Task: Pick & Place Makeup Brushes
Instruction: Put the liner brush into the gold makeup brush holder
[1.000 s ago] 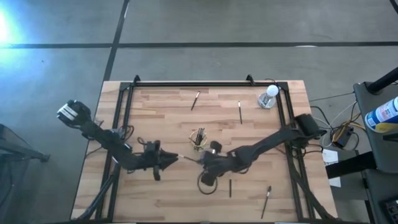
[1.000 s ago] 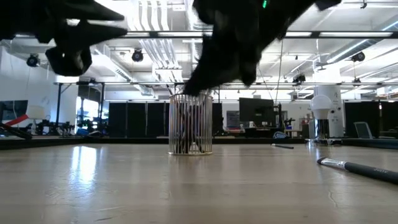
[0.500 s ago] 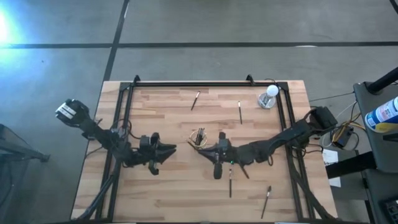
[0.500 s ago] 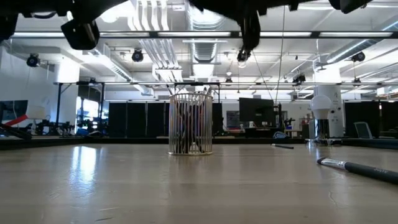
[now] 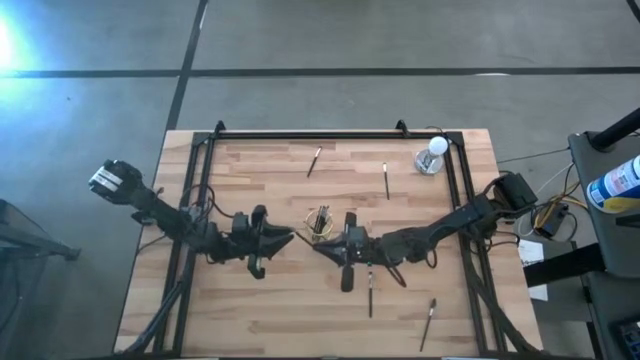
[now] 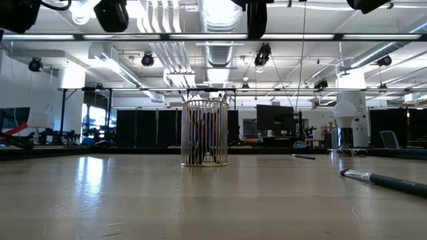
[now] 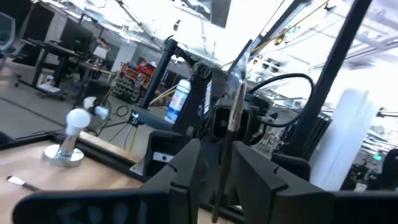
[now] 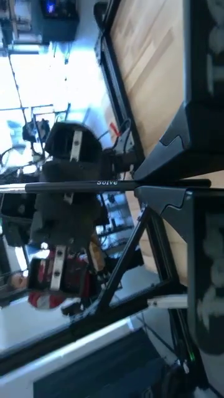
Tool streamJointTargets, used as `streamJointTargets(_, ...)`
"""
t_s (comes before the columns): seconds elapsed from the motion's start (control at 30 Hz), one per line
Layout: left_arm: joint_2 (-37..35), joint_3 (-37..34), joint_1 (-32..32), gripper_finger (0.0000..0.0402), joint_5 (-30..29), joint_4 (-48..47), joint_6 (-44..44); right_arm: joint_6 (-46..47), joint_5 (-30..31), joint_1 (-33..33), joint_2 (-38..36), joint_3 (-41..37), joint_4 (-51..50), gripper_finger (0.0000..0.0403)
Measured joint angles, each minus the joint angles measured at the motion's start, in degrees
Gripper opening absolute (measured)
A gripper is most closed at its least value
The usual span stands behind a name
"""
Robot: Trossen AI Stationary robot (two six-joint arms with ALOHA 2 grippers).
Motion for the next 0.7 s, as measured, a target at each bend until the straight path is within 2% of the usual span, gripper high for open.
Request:
streamJointTargets(0.43,0.65,4.51,2.96,0.0079,9.11,-3.17,4.06,-1.14,-1.45,0.0,0.11,0.0,0.23,0.0011)
streamJointTargets(0.53,0.66,4.56,3.17,0.006,9.25,-3.1,5.46,-1.77,-1.45,0.0,0.11,0.0,0.2,0.0011)
streamJointTargets(0.63,0.66,4.56,3.17,0.0019,9.27,-3.13,6.7,-2.15,-1.52,0.0,0.11,0.0,0.25,0.0011)
streamJointTargets(0.7,0.59,4.64,3.17,0.0013,9.49,-3.22,7.0,-2.0,-1.49,0.02,0.11,0.0,0.25,0.0012)
